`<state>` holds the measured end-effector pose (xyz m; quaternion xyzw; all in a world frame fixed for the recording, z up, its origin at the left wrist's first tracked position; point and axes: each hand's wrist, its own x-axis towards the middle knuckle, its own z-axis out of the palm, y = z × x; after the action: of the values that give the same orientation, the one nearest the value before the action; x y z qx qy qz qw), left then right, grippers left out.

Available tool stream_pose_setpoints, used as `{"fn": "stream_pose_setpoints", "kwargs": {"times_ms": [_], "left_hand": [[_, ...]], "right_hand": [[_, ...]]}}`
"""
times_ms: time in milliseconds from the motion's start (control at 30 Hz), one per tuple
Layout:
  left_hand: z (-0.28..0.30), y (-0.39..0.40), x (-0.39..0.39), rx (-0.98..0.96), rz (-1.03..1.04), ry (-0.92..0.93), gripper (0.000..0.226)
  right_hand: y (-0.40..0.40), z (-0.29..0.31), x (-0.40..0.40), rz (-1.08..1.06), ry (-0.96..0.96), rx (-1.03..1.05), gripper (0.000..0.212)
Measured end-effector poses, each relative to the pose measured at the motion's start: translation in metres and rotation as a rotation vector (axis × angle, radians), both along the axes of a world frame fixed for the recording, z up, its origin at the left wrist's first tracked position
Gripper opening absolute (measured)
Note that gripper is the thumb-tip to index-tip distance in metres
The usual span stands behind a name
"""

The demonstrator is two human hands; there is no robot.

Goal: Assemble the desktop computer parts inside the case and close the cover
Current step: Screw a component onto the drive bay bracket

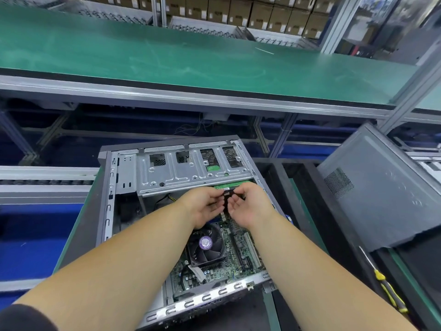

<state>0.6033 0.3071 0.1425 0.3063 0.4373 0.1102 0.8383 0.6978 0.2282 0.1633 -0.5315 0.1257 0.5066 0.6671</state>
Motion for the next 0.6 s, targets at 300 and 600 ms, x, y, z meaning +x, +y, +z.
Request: {"fn": "stream_pose_setpoints", "kwargs": {"times_ms": [300, 600], "left_hand": [[0.001, 0.000, 0.001, -0.003, 0.085, -0.094, 0.006], [0.021, -0.011, -0.011, -0.002, -0.266, 0.050, 0.014]], "right_hand": [[0.000, 0.007, -0.002, -0.062, 0.003, 0.165, 0.009], [-0.020, 0.029, -0.006, 0.080, -0.041, 0.147, 0.015]]}}
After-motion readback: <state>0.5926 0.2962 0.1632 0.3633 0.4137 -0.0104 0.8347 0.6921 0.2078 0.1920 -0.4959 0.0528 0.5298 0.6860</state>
